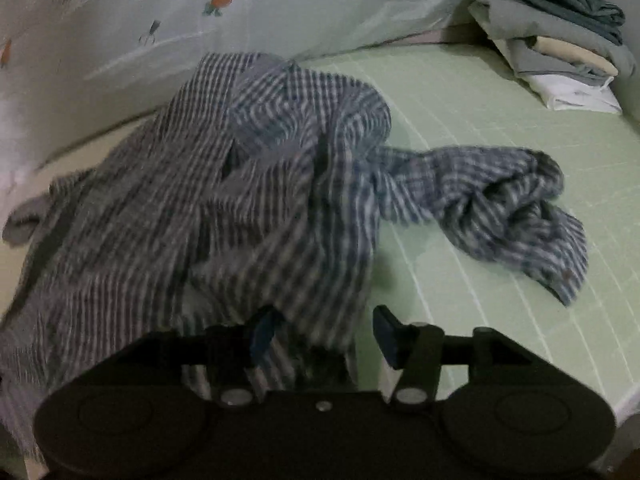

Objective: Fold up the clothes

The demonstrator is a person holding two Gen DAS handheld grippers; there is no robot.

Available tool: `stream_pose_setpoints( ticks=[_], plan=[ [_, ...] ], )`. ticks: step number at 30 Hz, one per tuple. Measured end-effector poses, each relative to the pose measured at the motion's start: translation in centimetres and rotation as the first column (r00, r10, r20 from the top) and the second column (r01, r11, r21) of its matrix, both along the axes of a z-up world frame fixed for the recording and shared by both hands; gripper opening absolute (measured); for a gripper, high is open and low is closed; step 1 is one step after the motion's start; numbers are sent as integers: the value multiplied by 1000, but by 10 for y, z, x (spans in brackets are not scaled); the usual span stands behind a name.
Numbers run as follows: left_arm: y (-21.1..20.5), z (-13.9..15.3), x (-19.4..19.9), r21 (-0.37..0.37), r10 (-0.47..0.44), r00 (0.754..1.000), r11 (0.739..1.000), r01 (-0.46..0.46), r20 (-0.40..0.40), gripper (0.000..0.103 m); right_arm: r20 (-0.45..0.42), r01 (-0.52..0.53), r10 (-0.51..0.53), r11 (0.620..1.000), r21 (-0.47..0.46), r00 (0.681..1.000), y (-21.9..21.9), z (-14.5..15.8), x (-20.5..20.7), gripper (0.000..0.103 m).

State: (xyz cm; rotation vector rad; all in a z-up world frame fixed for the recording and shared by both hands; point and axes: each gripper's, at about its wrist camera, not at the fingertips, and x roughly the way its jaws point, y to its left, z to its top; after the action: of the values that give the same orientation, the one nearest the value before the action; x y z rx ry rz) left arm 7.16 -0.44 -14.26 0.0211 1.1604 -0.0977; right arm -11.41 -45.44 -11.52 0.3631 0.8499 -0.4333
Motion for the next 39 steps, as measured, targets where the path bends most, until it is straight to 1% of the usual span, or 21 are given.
stream_pose_setpoints(
  ticks=[2,3,5,6,7,8,9,10,11,13,16,19,20,22,24,26,27,28,31,35,39],
  plan=[
    [-2,3,3,-15,-12,1000,1000,12,10,45,28,2,-2,1000,-8,1000,-7,3,10,62],
    [-3,5,5,-21,-22,1000,1000,23,17,45,45,3,-3,1000,-6,999,-10,7,13,68],
    [-11,4,9,-22,-47,999,999,48,14,45,58,-16,15,1000,19,998,-17,10,23,70],
    [-15,3,11,-21,-60,998,998,60,11,45,57,-28,26,999,34,998,-21,11,29,62],
    [-18,2,13,-21,-73,997,997,73,8,43,56,-40,37,998,49,998,-24,11,35,36],
    [-22,2,15,-20,-86,996,996,86,5,39,52,-53,50,997,61,997,-27,11,41,21],
    [-26,1,18,-20,-99,995,995,99,2,22,40,-69,67,996,59,997,-30,13,48,8],
    [-31,1,19,-4,-107,994,994,107,5,15,40,-81,79,996,49,996,-31,16,53,7],
    [-34,2,21,-2,-118,993,993,118,8,1,50,-94,92,995,37,994,-32,20,57,6],
    [-38,9,28,-16,-135,990,991,136,32,1,86,-116,114,993,18,990,-36,33,67,5],
    [-42,31,45,-16,-131,983,991,134,129,1,148,-114,115,993,-20,982,-49,60,86,5],
    [-40,57,71,-65,-37,963,996,56,268,2,216,-91,101,994,-57,971,-63,86,111,5],
    [-40,63,81,-75,3,957,997,20,289,9,247,-79,95,994,-75,964,-65,93,120,5],
    [-40,70,95,-76,45,954,997,-24,296,16,303,-45,63,997,-67,951,-71,101,136,15],
    [-40,70,99,-62,36,958,998,-19,284,32,288,-24,26,1000,-9,957,-74,98,149,34],
    [-35,62,88,-38,23,962,999,-14,272,45,245,-13,16,1000,-15,969,-69,87,147,38],
    [-32,57,82,-24,17,964,1000,-11,264,47,224,5,1,1000,-25,974,-64,79,140,46],
    [-27,49,75,-9,8,969,1000,-6,248,47,204,29,-22,999,-33,979,-59,71,129,55],
    [-17,27,57,20,9,982,1000,-13,186,47,152,104,-97,994,-36,984,-45,46,96,69],
    [-11,3,43,5,0,993,1000,0,116,47,52,139,-139,990,17,989,-19,10,62,73],
    [-15,-7,49,-2,-2,996,1000,2,94,48,-33,130,-129,991,43,991,15,-17,50,85]
  ],
)
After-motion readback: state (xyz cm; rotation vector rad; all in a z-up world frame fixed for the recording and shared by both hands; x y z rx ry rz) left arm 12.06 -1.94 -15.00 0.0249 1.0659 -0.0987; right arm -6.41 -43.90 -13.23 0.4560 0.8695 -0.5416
